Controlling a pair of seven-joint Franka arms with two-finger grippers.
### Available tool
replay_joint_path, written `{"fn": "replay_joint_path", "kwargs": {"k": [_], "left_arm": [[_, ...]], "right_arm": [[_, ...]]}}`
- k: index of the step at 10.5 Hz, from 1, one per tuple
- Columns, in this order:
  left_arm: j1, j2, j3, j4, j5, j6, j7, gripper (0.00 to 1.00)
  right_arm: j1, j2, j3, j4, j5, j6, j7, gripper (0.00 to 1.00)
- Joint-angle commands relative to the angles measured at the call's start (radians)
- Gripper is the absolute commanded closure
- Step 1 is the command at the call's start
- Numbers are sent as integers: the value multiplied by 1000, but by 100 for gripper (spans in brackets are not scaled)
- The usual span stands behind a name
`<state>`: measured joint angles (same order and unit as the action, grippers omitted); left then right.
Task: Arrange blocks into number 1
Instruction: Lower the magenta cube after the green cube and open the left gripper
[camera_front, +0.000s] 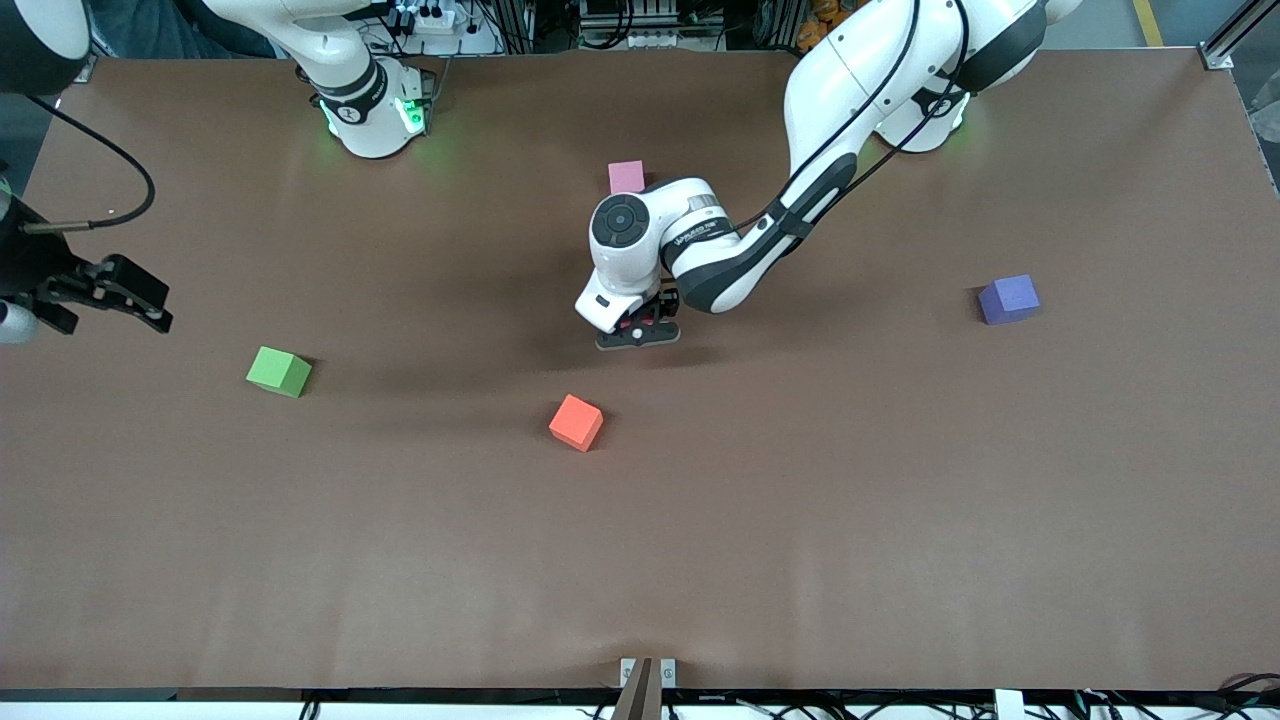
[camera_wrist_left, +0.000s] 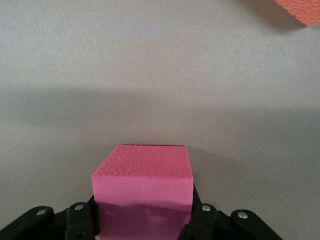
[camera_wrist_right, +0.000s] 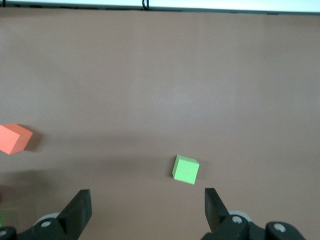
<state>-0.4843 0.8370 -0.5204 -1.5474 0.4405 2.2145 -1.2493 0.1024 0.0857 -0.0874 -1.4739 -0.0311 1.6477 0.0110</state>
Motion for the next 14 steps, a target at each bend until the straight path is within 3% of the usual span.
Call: {"fn": "replay_joint_path", "kwargs": {"k": [1, 5, 7, 8, 9, 10, 14], "left_arm": [[-30, 14, 14, 30, -23, -24, 30, 100], [-37, 14, 14, 30, -23, -22, 30, 100], [-37, 14, 14, 27, -20, -24, 31, 100], [-37, 14, 14, 26, -20, -24, 31, 88], [-39, 13, 14, 24, -19, -24, 33, 14], [-49, 11, 14, 23, -14, -24, 33, 0], [-45, -10, 14, 21, -22, -25, 16, 0]], "right_arm": [[-44, 16, 12, 41, -9, -46, -12, 0], [-72, 17, 21, 40, 4, -46, -23, 0], [-110, 17, 56, 40, 23, -46, -23, 0], [-112, 19, 58, 41, 23, -45, -22, 0], [-107, 23, 58, 41, 23, -43, -22, 0], [-104, 25, 58, 41, 22, -40, -20, 0], [-105, 28, 58, 41, 22, -34, -22, 0]]}}
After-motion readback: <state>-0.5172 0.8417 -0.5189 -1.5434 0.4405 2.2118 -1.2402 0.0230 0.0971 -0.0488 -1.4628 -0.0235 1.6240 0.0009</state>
